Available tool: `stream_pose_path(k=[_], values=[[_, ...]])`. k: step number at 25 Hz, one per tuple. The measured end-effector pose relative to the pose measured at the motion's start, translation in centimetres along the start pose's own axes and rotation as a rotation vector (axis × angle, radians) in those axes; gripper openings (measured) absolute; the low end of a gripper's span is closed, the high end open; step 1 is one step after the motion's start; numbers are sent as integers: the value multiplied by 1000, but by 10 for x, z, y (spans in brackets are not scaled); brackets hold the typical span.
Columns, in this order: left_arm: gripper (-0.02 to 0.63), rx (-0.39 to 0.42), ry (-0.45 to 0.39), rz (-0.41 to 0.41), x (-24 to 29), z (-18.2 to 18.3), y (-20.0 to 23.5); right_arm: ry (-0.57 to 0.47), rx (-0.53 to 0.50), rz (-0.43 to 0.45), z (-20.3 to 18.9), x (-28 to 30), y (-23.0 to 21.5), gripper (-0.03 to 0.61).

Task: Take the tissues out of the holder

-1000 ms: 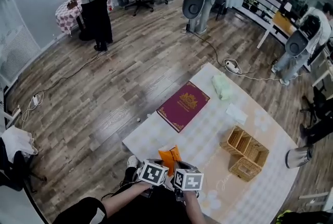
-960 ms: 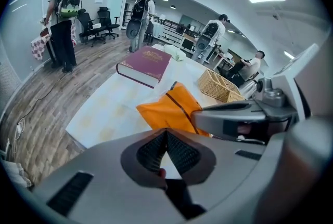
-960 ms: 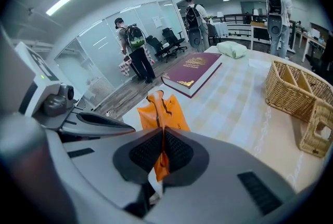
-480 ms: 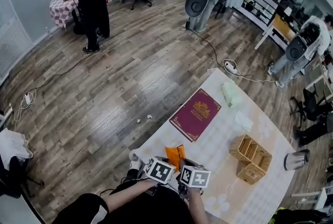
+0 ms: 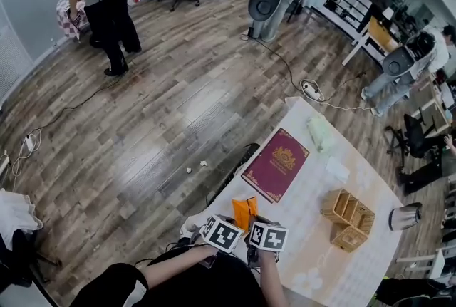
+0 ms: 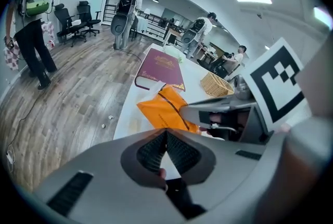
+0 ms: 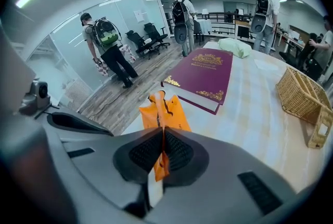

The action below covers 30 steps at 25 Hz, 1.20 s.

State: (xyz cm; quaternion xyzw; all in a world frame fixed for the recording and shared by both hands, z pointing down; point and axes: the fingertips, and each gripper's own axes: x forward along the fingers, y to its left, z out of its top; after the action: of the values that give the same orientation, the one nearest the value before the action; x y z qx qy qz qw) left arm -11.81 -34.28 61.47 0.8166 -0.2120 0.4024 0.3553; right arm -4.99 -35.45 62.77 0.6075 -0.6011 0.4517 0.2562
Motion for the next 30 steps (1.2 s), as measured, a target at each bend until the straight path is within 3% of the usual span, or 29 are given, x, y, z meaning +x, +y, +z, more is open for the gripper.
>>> stream_pose_path(k=[5,9,15,19,25,30], values=[[6,10,24,-21,-2,-4,16,-1,-21,-43,4,13,6,15],[6,24,43,-44,0,-8,22,-69,4,-22,9,14,11,17],[6,56,68,-82,1,-10,23,-148,48,-21,15,1,16,88],[6,83,85,-105,4,-10,20,-196,67,-31,19,-14,18,95],[6,117,110,-134,8,-12,7,-277,159,33,21,-30,20,127],[6,127,111,-138,7,-14,1,-355,174,12,20,-57,14,126]])
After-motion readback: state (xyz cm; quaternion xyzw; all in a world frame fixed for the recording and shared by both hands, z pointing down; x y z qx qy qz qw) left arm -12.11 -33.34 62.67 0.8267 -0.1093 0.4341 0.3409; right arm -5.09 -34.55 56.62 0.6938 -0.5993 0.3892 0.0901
